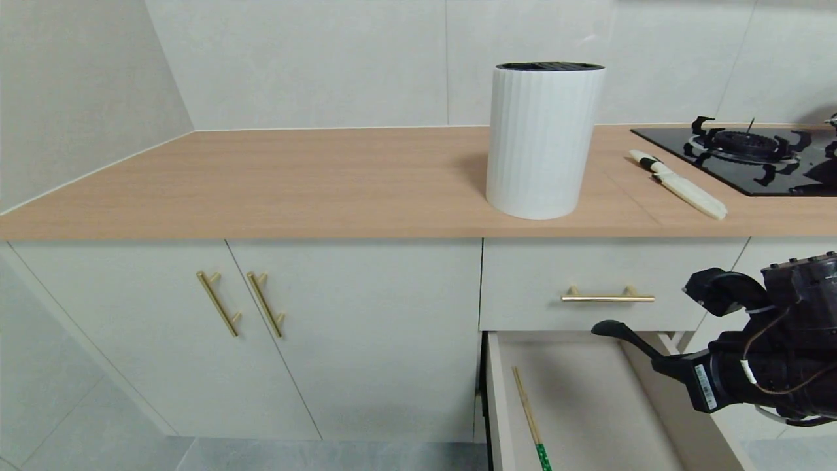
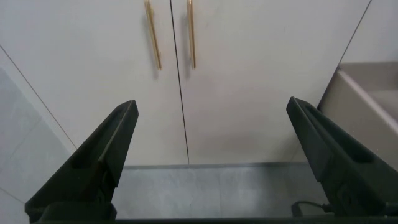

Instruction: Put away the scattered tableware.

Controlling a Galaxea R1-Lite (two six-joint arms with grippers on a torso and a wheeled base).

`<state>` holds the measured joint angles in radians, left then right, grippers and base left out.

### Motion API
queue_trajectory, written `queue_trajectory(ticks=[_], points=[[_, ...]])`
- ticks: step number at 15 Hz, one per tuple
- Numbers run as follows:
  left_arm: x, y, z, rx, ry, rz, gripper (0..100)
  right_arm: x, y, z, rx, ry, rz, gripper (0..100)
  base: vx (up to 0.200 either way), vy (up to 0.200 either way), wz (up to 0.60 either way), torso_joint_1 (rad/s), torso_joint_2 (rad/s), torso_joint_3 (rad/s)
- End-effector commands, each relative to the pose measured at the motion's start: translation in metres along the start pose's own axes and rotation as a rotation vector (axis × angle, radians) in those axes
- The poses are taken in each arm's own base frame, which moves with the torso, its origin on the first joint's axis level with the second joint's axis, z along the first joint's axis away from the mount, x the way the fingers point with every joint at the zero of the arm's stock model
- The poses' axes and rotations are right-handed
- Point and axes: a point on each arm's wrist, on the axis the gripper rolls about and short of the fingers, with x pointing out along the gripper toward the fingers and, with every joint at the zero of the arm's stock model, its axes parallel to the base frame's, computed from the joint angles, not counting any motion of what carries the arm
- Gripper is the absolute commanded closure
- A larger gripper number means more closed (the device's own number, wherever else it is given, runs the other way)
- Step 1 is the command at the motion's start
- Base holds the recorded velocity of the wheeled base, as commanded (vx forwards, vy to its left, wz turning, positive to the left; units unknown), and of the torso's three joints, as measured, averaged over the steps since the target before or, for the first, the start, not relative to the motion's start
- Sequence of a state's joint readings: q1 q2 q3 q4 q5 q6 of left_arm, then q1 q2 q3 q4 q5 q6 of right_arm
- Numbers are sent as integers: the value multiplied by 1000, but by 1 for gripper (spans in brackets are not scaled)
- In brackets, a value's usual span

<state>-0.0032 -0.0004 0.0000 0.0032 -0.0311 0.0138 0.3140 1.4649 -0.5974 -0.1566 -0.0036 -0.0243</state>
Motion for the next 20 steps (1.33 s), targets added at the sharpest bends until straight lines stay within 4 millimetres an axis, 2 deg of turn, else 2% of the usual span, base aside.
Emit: queue_trajectory(ticks=[1,6,11,13,16,17,20], points=[[0,0,0,0,0,1,0,6,0,-2,-1,24,1,100,0,0,0,-173,456,276],[0,0,0,0,0,1,0,18,0,-7,-2,22,-2,100,0,0,0,-153,445,288],[0,0,0,0,0,1,0,29,0,-11,-2,47,-1,100,0,0,0,-28,91,48],[0,0,0,0,0,1,0,40,1,-13,-1,73,0,100,0,0,0,0,0,0],[0,0,0,0,0,-1,0,71,-1,-21,10,116,-10,100,0,0,0,0,0,0],[0,0,0,0,0,-1,0,92,-2,-26,23,141,-26,100,0,0,0,0,0,0],[0,0,0,0,0,1,0,133,-4,-38,124,169,-71,100,0,0,0,0,0,0]])
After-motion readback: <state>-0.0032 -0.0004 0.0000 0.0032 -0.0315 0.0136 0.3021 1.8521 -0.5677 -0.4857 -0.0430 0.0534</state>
